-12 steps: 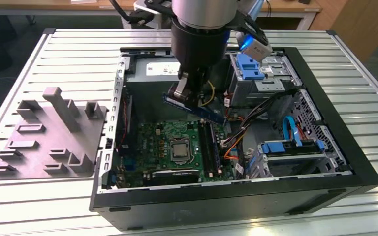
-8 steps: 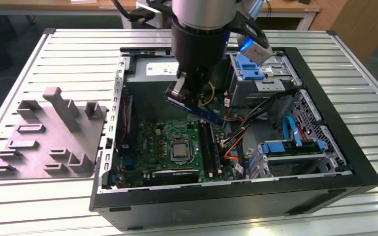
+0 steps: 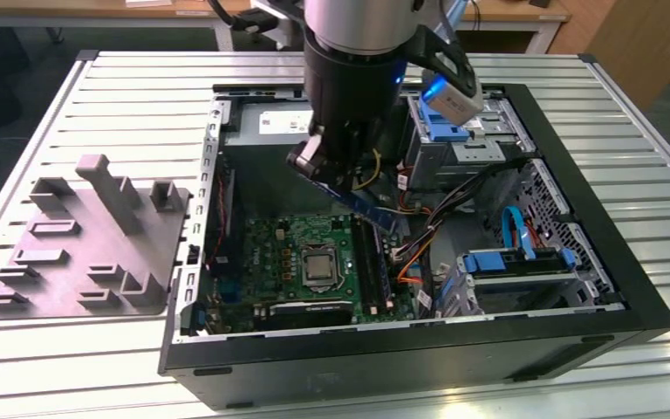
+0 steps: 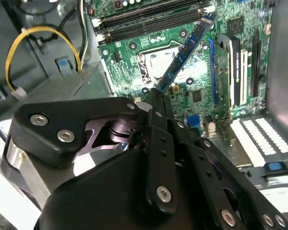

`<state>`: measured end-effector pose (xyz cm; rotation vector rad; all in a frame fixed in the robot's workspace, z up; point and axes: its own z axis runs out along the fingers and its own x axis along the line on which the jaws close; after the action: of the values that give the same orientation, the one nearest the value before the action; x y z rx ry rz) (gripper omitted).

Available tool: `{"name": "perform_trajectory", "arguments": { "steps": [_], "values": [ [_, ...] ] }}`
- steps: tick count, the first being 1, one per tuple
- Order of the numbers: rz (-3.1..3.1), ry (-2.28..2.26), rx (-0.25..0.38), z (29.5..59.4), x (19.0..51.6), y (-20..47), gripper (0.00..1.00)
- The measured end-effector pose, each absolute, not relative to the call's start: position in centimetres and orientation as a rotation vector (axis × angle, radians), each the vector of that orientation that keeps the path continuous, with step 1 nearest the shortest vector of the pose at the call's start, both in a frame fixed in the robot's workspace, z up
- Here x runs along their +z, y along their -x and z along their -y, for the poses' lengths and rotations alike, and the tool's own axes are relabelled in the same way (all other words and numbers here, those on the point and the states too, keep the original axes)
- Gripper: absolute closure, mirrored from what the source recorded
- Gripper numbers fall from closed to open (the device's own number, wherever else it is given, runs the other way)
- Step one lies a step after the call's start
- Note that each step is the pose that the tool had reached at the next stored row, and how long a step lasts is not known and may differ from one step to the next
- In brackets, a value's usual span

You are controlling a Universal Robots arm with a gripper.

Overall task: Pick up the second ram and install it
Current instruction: 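Insert the second ram into the second slot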

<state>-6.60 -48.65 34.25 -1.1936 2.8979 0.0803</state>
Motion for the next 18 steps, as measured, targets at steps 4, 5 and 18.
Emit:
{"name": "perform_trajectory", "arguments": {
  "steps": [4, 5, 18],
  "values": [
    [-2.937, 1.088, 0.08, 48.64, 34.19, 6.6, 0.89],
    [-2.946, 1.061, 0.08, 48.64, 34.18, 6.6, 0.89],
    [-3.045, 0.705, 0.077, 48.64, 34.02, 6.6, 0.89]
  ]
}}
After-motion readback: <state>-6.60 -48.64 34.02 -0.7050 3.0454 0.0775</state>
